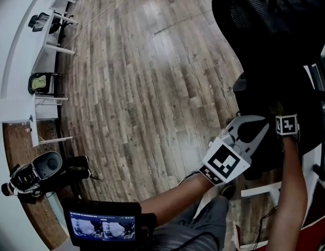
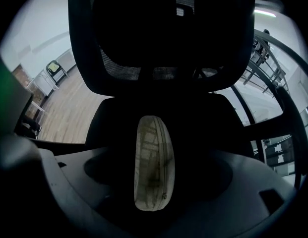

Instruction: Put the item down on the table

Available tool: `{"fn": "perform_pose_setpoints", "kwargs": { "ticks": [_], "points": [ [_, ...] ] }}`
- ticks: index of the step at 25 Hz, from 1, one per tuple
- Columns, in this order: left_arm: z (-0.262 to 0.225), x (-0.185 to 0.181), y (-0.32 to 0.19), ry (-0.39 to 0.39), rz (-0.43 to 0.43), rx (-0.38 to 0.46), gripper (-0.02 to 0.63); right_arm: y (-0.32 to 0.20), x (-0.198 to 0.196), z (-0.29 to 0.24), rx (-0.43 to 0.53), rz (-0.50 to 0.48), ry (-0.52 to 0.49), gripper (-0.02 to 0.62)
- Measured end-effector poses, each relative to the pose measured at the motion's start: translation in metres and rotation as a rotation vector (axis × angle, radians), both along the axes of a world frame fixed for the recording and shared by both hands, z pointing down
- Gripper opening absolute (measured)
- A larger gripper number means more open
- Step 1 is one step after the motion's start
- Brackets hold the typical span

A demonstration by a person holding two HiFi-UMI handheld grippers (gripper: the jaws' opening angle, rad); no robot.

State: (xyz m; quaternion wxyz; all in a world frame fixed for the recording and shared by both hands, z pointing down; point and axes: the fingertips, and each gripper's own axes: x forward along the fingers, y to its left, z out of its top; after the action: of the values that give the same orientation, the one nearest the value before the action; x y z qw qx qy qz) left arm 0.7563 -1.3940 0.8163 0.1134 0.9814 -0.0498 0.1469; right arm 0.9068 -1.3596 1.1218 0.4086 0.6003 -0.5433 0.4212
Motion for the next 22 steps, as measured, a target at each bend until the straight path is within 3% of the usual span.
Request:
{"fn": "perform_pose_setpoints", "kwargs": {
  "ticks": [8, 11, 15, 16, 17, 19, 22],
  "points": [
    [-0.071, -0.019, 0.014, 0.037, -0.014, 0.007, 0.002, 0.000, -0.003, -0.114, 0.118, 0.015, 0.047, 0.336],
    [-0.110, -0.027, 0.021, 0.057, -0.025, 0.013, 0.002, -0.003, -0.010, -0.185, 0.256, 0.060, 0.040, 0.334],
    [-0.170, -0.039, 0.032, 0.104, -0.035, 0.044, 0.002, -0.002, -0.037, -0.312, 0.517, 0.053, 0.049, 0.331],
    [-0.186, -0.042, 0.035, 0.118, -0.039, 0.053, 0.002, 0.000, -0.048, -0.350, 0.592, 0.035, 0.066, 0.299],
    [-0.202, -0.047, 0.038, 0.133, -0.044, 0.061, 0.002, 0.002, -0.059, -0.390, 0.671, 0.015, 0.082, 0.189],
    [-0.234, -0.057, 0.047, 0.161, -0.050, 0.079, 0.002, 0.012, -0.088, -0.470, 0.824, -0.025, 0.097, 0.057],
    [-0.280, -0.071, 0.065, 0.197, -0.057, 0.116, 0.002, 0.044, -0.123, -0.561, 0.986, -0.100, 0.135, 0.012]
  ]
}}
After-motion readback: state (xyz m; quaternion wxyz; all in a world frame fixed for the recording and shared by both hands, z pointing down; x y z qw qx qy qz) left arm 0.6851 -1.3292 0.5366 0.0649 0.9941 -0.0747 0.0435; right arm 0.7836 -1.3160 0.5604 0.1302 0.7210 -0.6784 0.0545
